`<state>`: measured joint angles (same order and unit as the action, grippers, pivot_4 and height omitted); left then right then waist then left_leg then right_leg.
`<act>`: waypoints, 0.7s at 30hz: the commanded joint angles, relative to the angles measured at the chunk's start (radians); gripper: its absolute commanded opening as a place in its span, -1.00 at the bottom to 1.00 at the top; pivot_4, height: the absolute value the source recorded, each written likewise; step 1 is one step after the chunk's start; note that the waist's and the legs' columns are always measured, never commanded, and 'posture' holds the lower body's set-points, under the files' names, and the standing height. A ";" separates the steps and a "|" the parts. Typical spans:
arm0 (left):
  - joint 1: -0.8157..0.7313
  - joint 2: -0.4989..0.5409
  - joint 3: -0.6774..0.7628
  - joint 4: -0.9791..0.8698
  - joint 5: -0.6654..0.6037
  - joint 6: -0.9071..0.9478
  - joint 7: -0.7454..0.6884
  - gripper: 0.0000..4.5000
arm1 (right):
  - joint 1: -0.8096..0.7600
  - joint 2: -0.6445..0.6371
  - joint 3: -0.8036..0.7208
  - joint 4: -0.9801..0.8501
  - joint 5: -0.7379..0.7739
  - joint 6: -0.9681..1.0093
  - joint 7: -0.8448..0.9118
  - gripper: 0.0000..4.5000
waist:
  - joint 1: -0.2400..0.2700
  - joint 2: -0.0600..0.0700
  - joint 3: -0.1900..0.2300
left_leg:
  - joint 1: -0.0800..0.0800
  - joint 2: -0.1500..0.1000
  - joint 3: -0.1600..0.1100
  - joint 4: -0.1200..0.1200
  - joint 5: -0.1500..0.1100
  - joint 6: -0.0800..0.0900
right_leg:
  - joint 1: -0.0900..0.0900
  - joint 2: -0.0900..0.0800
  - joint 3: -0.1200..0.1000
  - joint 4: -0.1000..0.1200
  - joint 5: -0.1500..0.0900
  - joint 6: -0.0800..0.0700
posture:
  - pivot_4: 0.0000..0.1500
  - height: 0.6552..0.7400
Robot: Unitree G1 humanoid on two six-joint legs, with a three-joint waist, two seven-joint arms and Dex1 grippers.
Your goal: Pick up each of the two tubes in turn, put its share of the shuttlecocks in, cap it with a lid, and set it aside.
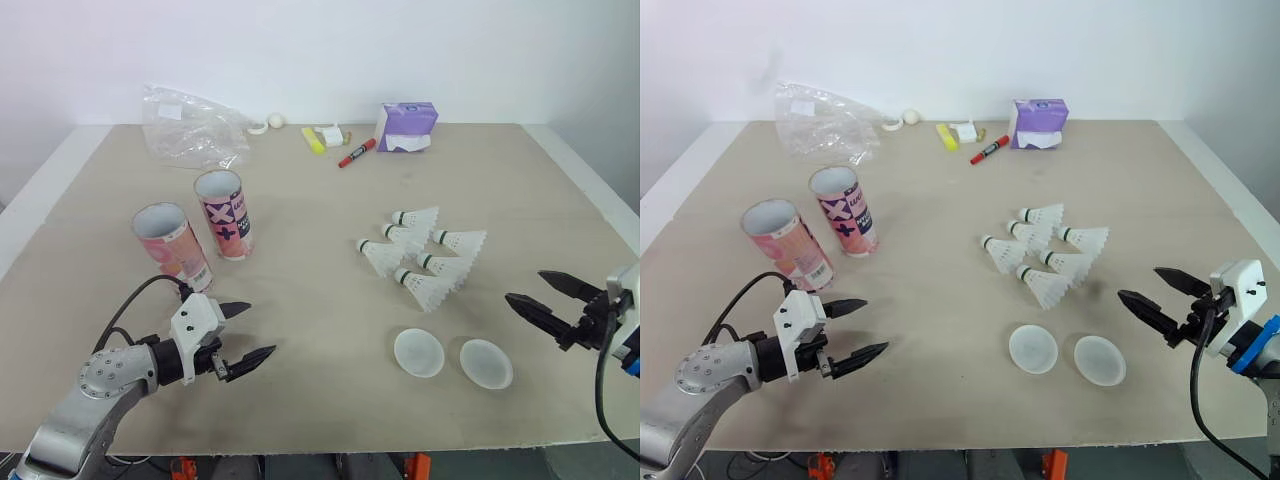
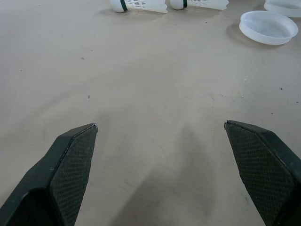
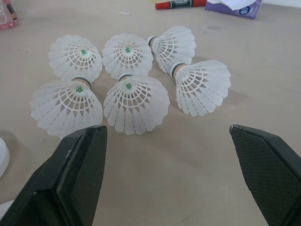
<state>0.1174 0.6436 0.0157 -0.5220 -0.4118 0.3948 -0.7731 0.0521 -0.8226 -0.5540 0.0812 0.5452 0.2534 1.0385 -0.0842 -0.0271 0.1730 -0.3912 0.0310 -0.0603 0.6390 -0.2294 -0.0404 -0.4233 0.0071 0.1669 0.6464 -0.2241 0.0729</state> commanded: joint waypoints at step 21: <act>-0.001 -0.003 -0.008 -0.026 -0.015 -0.057 -0.029 1.00 | -0.037 -0.034 -0.025 0.008 -0.005 -0.008 0.011 0.99 | -0.001 0.000 0.000 | 0.000 0.000 0.000 0.000 0.000 0.000 | 0.000 0.000 0.000 0.000 0.000 0.000 | 1.00 1.00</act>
<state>0.1218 0.6421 -0.0017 -0.5235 -0.4298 0.3626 -0.7958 0.0263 -0.8267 -0.5540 0.0864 0.5396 0.2621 1.0455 -0.0849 -0.0269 0.1731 -0.3912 0.0310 -0.0603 0.6390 -0.2294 -0.0404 -0.4233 0.0071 0.1670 0.6465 -0.2241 0.0728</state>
